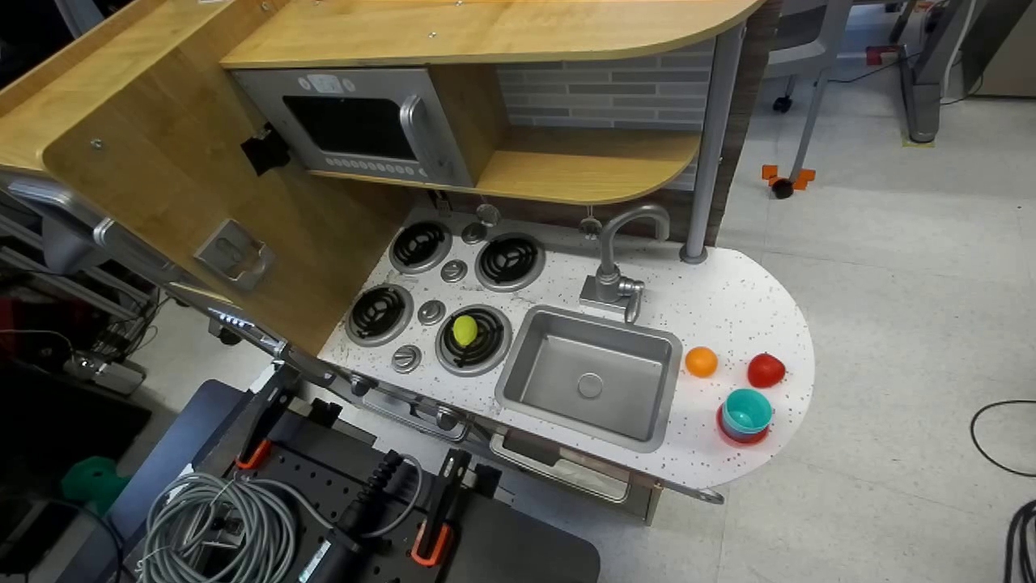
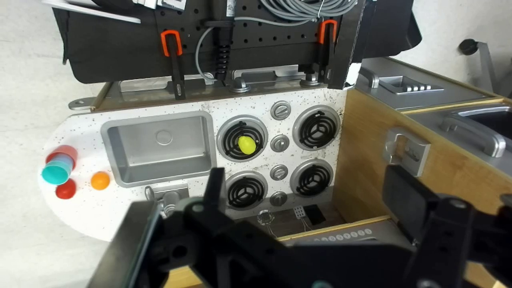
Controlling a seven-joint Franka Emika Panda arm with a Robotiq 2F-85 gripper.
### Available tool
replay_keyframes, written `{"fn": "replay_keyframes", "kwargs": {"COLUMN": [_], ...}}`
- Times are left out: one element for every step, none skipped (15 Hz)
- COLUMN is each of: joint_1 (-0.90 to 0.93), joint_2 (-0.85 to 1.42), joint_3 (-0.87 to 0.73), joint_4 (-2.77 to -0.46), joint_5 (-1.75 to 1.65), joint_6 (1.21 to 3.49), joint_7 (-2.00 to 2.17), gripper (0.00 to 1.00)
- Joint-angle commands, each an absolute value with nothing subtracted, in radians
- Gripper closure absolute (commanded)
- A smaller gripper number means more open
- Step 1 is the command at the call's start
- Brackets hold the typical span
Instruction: Take the orange toy from beside the sink and place it inside the sink
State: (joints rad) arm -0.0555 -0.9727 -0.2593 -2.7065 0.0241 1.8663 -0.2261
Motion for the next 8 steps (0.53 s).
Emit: {"fn": "replay_keyframes", "kwargs": {"joint_1": [-0.050,-0.040,-0.032,-0.030,-0.023,-0.022,-0.023,-0.023], "joint_2": [-0.886,-0.858,-0.818,-0.790,-0.743,-0.704,-0.661,-0.618], "joint_3": [-0.214,-0.206,-0.191,-0.177,-0.160,-0.143,-0.126,-0.111], "joint_4": [-2.661,-2.646,-2.630,-2.619,-2.596,-2.577,-2.555,-2.535], "joint_5": [0.021,0.020,0.018,0.018,0.018,0.016,0.013,0.002], "joint_6": [1.887,1.877,1.879,1.888,1.896,1.911,1.928,1.953], "joint_7": [-0.212,-0.219,-0.214,-0.208,-0.202,-0.194,-0.181,-0.182], "gripper": [0.00,0.00,0.00,0.00,0.00,0.00,0.00,0.00]}}
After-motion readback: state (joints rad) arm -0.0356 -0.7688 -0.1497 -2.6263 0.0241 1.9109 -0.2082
